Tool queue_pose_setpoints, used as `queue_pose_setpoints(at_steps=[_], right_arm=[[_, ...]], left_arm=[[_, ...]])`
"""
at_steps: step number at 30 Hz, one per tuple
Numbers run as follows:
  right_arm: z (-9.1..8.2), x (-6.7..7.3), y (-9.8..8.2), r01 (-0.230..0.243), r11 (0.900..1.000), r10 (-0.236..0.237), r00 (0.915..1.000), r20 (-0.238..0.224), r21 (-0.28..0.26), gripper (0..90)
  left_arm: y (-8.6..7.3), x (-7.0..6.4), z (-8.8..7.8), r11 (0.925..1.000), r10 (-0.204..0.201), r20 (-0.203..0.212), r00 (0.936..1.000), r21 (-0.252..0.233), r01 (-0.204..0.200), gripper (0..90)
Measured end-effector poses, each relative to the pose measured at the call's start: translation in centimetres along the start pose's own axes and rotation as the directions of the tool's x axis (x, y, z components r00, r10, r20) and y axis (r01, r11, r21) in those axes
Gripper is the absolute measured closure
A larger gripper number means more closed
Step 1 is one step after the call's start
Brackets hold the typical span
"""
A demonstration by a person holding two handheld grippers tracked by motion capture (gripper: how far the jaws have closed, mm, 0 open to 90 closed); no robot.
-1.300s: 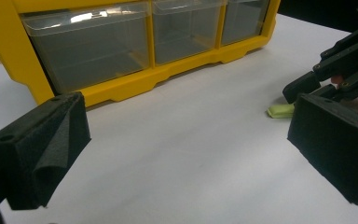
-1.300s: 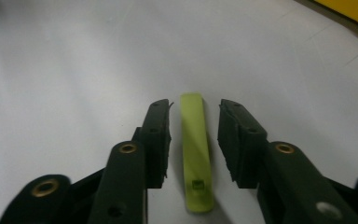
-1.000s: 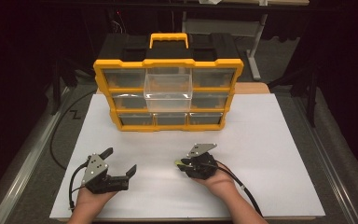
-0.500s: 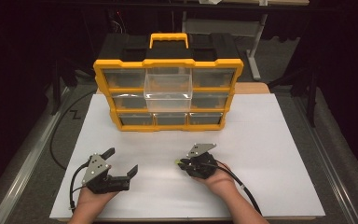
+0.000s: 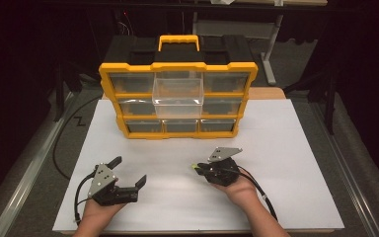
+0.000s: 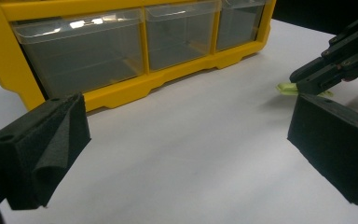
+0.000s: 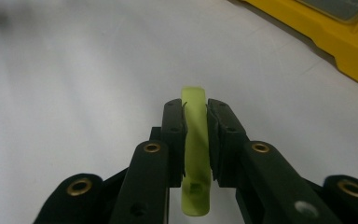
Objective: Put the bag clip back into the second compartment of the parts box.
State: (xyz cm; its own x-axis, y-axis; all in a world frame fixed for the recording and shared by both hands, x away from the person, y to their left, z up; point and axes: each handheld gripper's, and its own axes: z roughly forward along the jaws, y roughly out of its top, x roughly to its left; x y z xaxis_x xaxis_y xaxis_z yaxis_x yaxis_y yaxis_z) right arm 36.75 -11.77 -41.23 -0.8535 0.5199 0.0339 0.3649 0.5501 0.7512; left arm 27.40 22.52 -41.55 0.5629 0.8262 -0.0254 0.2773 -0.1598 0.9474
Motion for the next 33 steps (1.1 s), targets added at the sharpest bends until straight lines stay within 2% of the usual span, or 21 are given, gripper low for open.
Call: queue_pose_setpoints(at_steps=[5, 8, 11, 14, 16, 18, 21, 28, 29, 33], right_arm=[[-1.0, -0.2, -0.7, -0.001, 1.0, 0.001, 1.0, 0.001, 0.009, 79.3], [-1.3, -0.2, -0.7, -0.012, 1.0, 0.012, 0.9998, -0.015, 0.007, 79.3], [-2.1, -0.1, -0.4, -0.006, 1.0, 0.006, 0.9999, -0.009, 0.01, 79.3], [-2.7, -0.3, -0.4, -0.008, 0.999, 0.008, 1.0, -0.004, 0.034, 79.3], [-3.0, -0.7, -0.6, -0.01, 0.997, 0.011, 0.9996, -0.024, 0.075, 79.3], [-3.1, -0.8, -0.6, -0.011, 0.996, 0.014, 0.9995, -0.028, 0.086, 79.3], [-3.4, -1.0, -0.6, -0.002, 0.989, 0.008, 0.9994, -0.035, 0.145, 79.3], [-3.7, -1.2, -0.3, 0.023, 0.977, -0.012, 0.9984, -0.056, 0.211, 79.3], [-3.9, -1.2, -0.3, 0.041, 0.971, -0.026, 0.9975, -0.066, 0.234, 79.3], [-4.0, -1.4, -0.3, 0.035, 0.965, -0.013, 0.9963, -0.085, 0.26, 79.3]], left_arm=[[0.0, -0.2, 0.0, 1.0, 0.006, 0.008, 0.9999, 0.002, -0.006, 0.4], [0.0, -0.2, 0.1, 1.0, 0.006, 0.018, 0.9998, 0.007, -0.007, 0.4], [0.0, -0.3, 0.1, 0.9999, 0.011, 0.022, 0.9997, 0.007, -0.011, 0.4], [0.0, -0.3, 0.1, 0.9999, 0.012, 0.025, 0.9996, 0.005, -0.012, 0.4], [0.0, -0.3, 0.1, 0.9998, 0.016, 0.023, 0.9996, 0.009, -0.016, 0.4], [0.0, -0.3, 0.0, 0.9997, 0.022, 0.019, 0.9996, 0.01, -0.022, 0.4], [0.0, -0.2, 0.0, 0.9997, 0.019, 0.012, 0.9997, 0.014, -0.019, 0.4], [0.0, -0.1, 0.1, 0.9998, 0.01, 0.015, 0.9998, 0.017, -0.01, 0.4], [-0.1, -0.1, 0.2, 0.9998, 0.006, 0.022, 0.9997, 0.02, -0.006, 0.4], [0.0, -0.2, 0.1, 0.9998, 0.011, 0.027, 0.9996, 0.016, -0.012, 0.4]])
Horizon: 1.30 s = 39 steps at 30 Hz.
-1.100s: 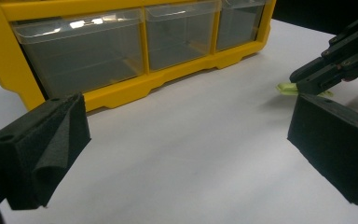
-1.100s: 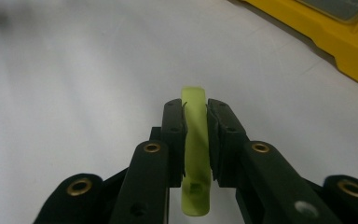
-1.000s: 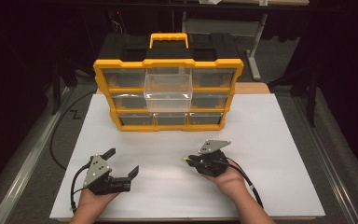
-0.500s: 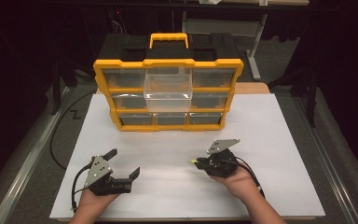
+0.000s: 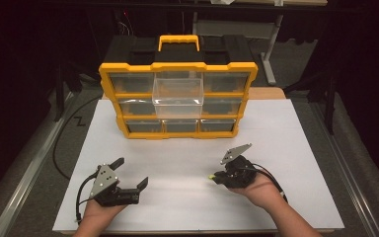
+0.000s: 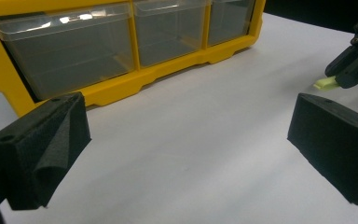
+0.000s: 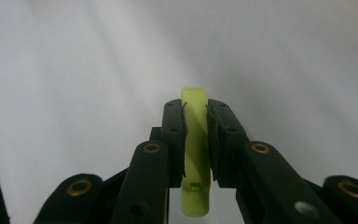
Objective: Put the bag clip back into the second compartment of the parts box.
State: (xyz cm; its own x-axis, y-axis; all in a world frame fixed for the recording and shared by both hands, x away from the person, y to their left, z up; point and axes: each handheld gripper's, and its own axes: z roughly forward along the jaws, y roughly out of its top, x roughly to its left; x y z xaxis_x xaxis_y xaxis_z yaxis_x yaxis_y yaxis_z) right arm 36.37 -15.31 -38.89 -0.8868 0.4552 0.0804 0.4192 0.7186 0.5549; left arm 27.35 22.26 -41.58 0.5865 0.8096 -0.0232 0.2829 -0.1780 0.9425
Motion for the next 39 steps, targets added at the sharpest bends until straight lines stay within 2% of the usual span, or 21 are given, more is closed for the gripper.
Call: queue_pose_setpoints(at_steps=[7, 11, 16, 25, 32, 39], right_arm=[[-0.1, -0.6, -0.2, -0.022, 0.997, 0.026, 0.9983, -0.052, 0.079, 79.3], [-0.3, -0.7, -0.1, -0.017, 0.993, 0.023, 0.9984, -0.051, 0.12, 79.3], [-0.8, -1.1, -0.1, 0.003, 0.983, 0.008, 0.9983, -0.058, 0.183, 79.3], [-2.2, -1.5, 0.3, 0.028, 0.976, -0.017, 0.9983, -0.057, 0.217, 79.3], [-3.1, -1.5, 0.8, 0.047, 0.968, -0.027, 0.9962, -0.083, 0.247, 79.3], [-3.8, -1.6, 1.2, 0.051, 0.962, -0.03, 0.996, -0.084, 0.268, 79.3]], left_arm=[[0.1, 0.1, -0.1, 0.9999, -0.006, 0.005, 1.0, -0.011, 0.006, 0.4], [0.1, 0.1, -0.2, 0.9999, -0.005, 0.011, 0.9999, -0.011, 0.005, 0.4], [0.1, 0.1, -0.1, 0.9999, -0.005, 0.008, 0.9999, -0.014, 0.005, 0.4], [0.1, 0.1, -0.1, 0.9999, -0.004, 0.008, 1.0, -0.013, 0.004, 0.4], [0.0, 0.0, 0.0, 1.0, 0.006, 0.008, 1.0, -0.002, -0.006, 0.4], [0.0, -0.1, -0.1, 1.0, 0.006, 0.007, 1.0, -0.004, -0.006, 0.4]])
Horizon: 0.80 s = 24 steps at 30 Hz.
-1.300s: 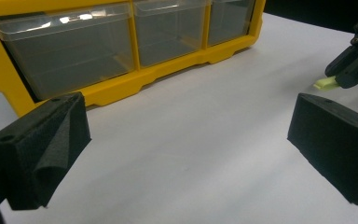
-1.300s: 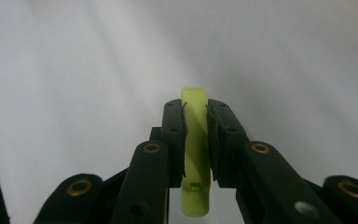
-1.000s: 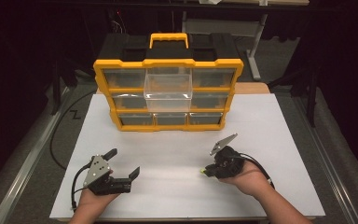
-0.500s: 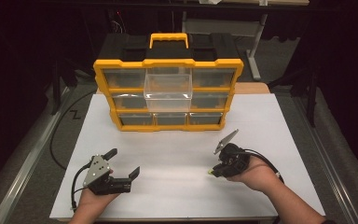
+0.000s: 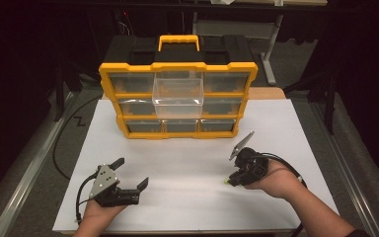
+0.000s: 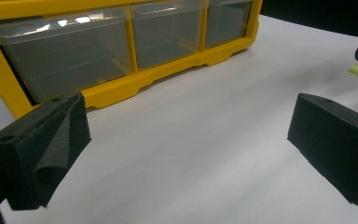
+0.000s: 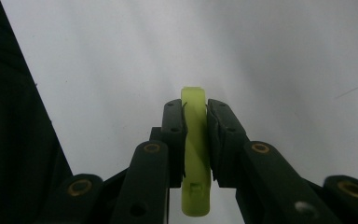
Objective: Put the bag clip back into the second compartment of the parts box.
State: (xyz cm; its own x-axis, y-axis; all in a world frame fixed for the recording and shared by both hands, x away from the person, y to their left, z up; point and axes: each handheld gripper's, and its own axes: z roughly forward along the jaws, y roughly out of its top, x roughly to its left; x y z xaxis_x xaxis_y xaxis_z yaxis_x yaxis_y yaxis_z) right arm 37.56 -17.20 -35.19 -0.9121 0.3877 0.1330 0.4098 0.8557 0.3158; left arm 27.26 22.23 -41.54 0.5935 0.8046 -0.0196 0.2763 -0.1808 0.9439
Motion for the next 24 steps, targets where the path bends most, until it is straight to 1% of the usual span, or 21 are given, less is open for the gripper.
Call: queue_pose_setpoints(at_steps=[3, 9, 11, 12, 13, 14, 18, 19, 20, 23, 24], right_arm=[[-0.4, -0.2, 0.1, 0.0, 1.0, 0.0, 1.0, -0.007, 0.003, 79.3], [-1.5, -0.2, 0.7, 0.014, 1.0, -0.014, 0.9998, -0.012, 0.016, 79.3], [-2.2, -0.1, 1.1, 0.028, 1.0, -0.027, 0.9994, -0.021, 0.013, 79.3], [-2.2, -0.1, 1.1, 0.028, 1.0, -0.027, 0.9994, -0.021, 0.013, 79.3], [-2.6, -0.1, 1.4, 0.038, 0.999, -0.037, 0.9991, -0.022, 0.018, 79.3], [-2.6, -0.1, 1.4, 0.038, 0.999, -0.037, 0.9991, -0.022, 0.018, 79.3], [-3.6, 0.1, 1.9, 0.045, 0.999, -0.044, 0.9987, -0.026, 0.025, 79.3], [-4.0, 0.1, 2.1, 0.055, 0.998, -0.054, 0.9981, -0.029, 0.021, 79.2], [-4.3, 0.1, 2.2, 0.05, 0.998, -0.049, 0.9983, -0.032, 0.024, 79.3], [-4.6, 0.1, 2.4, 0.054, 0.998, -0.053, 0.9979, -0.037, 0.024, 79.2], [-5.0, 0.1, 2.7, 0.054, 0.998, -0.053, 0.9978, -0.039, 0.03, 79.3]], left_arm=[[0.0, 0.0, 0.0, 1.0, -0.001, 0.001, 1.0, -0.001, 0.001, 0.4], [0.0, 0.0, 0.0, 1.0, -0.001, 0.0, 1.0, 0.002, 0.001, 0.4], [0.0, 0.0, 0.0, 1.0, -0.001, 0.0, 1.0, 0.0, 0.001, 0.4], [0.0, 0.0, -0.1, 1.0, -0.001, 0.0, 1.0, 0.0, 0.001, 0.4], [0.0, 0.0, 0.0, 1.0, -0.001, -0.001, 1.0, -0.001, 0.001, 0.4], [0.0, 0.0, 0.0, 1.0, -0.001, -0.002, 1.0, -0.001, 0.001, 0.4], [0.0, 0.0, -0.1, 1.0, -0.002, 0.0, 1.0, -0.003, 0.002, 0.4], [0.0, 0.0, -0.1, 1.0, -0.001, 0.001, 1.0, -0.001, 0.001, 0.4], [0.0, 0.0, -0.1, 1.0, -0.002, 0.0, 1.0, -0.002, 0.002, 0.4], [0.0, 0.0, -0.1, 1.0, -0.003, 0.002, 1.0, -0.003, 0.003, 0.4], [0.0, 0.0, -0.1, 1.0, -0.004, 0.002, 1.0, -0.005, 0.004, 0.4]])
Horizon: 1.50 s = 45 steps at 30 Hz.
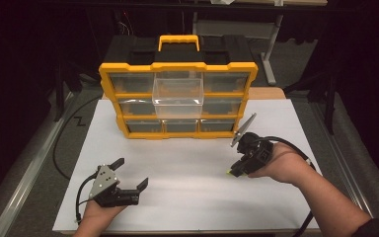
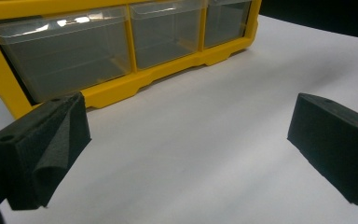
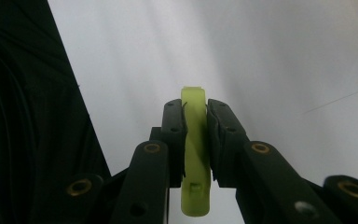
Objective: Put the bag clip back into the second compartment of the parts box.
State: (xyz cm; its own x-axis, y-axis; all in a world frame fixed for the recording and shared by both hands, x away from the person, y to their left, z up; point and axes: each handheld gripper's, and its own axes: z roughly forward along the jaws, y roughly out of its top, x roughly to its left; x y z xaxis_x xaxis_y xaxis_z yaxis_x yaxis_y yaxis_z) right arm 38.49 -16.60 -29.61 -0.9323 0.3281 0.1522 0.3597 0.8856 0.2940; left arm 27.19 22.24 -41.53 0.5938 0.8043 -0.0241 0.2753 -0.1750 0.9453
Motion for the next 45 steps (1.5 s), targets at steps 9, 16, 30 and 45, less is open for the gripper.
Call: queue_pose_setpoints(at_steps=[9, 16, 30, 45], right_arm=[[-1.3, 0.1, 0.8, 0.017, 1.0, -0.017, 0.9999, -0.002, 0.021, 79.3], [-2.7, 0.4, 1.7, 0.038, 0.999, -0.038, 0.9992, -0.016, 0.027, 79.2], [-5.6, 0.5, 3.9, 0.067, 0.997, -0.067, 0.9977, 0.008, 0.029, 79.3], [-8.6, 1.0, 6.7, 0.094, 0.995, -0.095, 0.9951, 0.028, 0.018, 79.2]], left_arm=[[0.0, 0.0, 0.0, 1.0, 0.004, 0.001, 1.0, 0.0, -0.004, 0.4], [0.0, 0.0, 0.0, 1.0, 0.003, 0.002, 1.0, 0.0, -0.003, 0.4], [0.0, 0.1, 0.0, 0.9998, 0.005, 0.021, 0.9998, 0.017, -0.005, 0.4], [0.0, 0.0, 0.0, 0.9996, 0.019, 0.035, 0.9992, 0.021, -0.02, 0.4]])
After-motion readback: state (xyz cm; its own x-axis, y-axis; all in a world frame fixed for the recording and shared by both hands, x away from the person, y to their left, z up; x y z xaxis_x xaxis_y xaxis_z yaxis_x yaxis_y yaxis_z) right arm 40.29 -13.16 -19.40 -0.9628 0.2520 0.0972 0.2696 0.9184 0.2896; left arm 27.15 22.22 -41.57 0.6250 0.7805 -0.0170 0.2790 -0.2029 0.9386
